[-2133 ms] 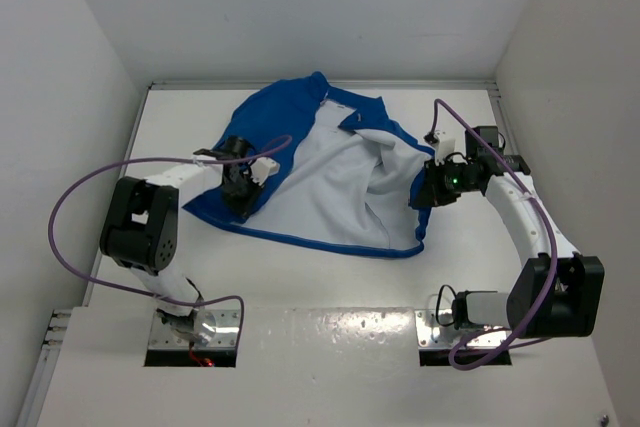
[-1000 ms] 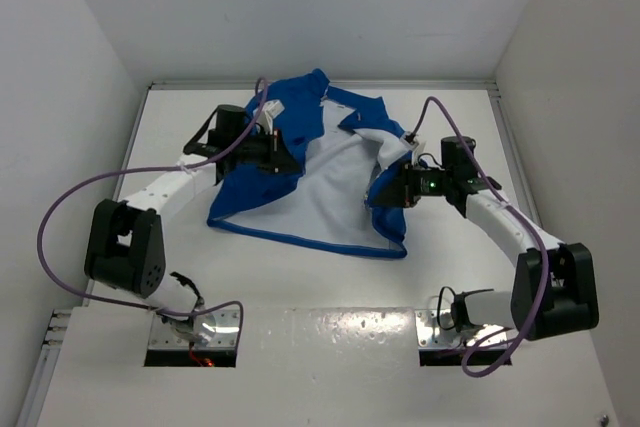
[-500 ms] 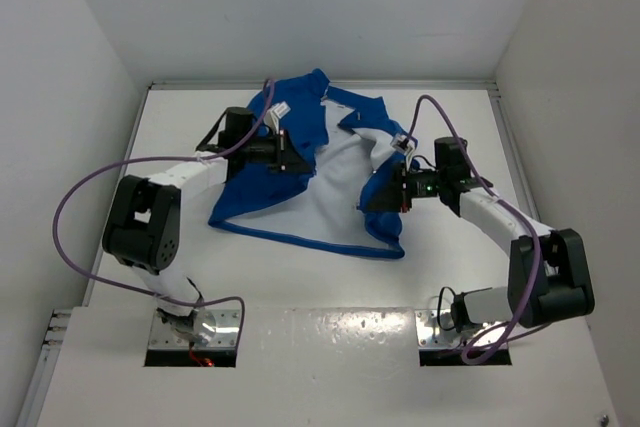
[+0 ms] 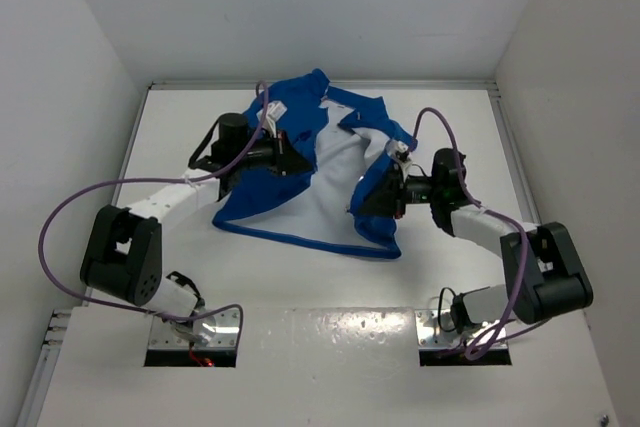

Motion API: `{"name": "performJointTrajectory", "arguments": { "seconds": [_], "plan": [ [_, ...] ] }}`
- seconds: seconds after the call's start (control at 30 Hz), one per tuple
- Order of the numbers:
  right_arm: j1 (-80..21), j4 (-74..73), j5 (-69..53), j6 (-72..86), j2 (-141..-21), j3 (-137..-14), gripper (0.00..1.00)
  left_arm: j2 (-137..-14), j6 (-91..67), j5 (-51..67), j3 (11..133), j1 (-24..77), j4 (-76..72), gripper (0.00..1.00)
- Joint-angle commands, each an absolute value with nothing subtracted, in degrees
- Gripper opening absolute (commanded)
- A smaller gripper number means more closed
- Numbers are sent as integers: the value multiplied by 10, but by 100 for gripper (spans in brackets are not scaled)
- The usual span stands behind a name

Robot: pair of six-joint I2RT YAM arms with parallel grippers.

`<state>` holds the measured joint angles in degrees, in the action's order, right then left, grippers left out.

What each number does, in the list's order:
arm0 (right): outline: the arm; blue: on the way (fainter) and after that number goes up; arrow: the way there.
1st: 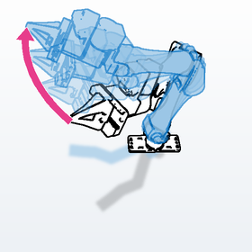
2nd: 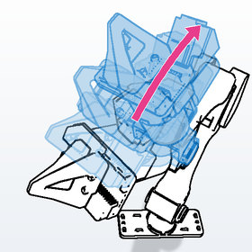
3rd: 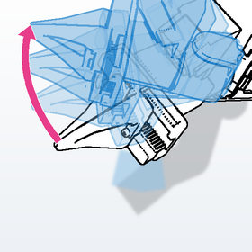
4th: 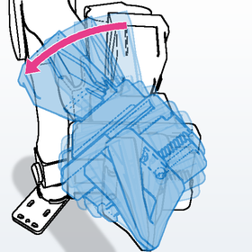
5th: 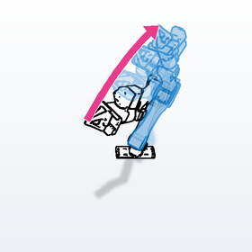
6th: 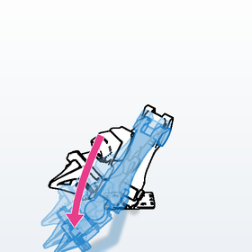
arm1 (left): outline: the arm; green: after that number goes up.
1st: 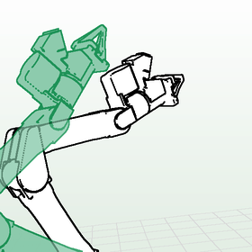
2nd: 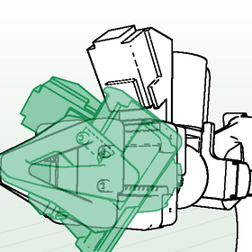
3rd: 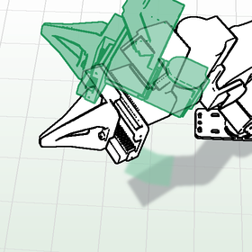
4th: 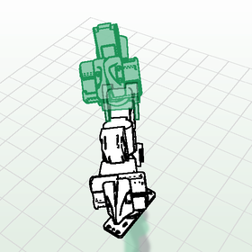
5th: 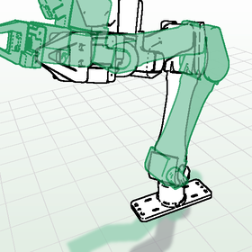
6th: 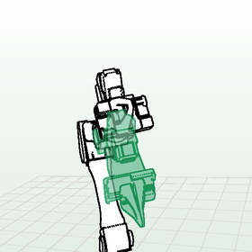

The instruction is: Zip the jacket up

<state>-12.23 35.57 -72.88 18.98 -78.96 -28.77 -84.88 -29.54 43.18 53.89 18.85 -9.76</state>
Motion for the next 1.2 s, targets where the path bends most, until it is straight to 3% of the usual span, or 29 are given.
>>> {"name": "performJointTrajectory", "arguments": {
  "seconds": [0.0,0.37,0.67,1.17],
  "plan": [
    [-157,604,-773,328,-811,-295,0,-828,-331,435,527,206,-154,0],
    [-191,693,-811,369,-878,-344,0,-820,-531,502,493,232,-315,0],
    [-169,729,-802,389,-915,-407,0,-820,-509,540,474,227,-341,0],
    [-168,736,-800,412,-904,-388,0,-797,-556,545,435,227,-416,0]
  ]
}}
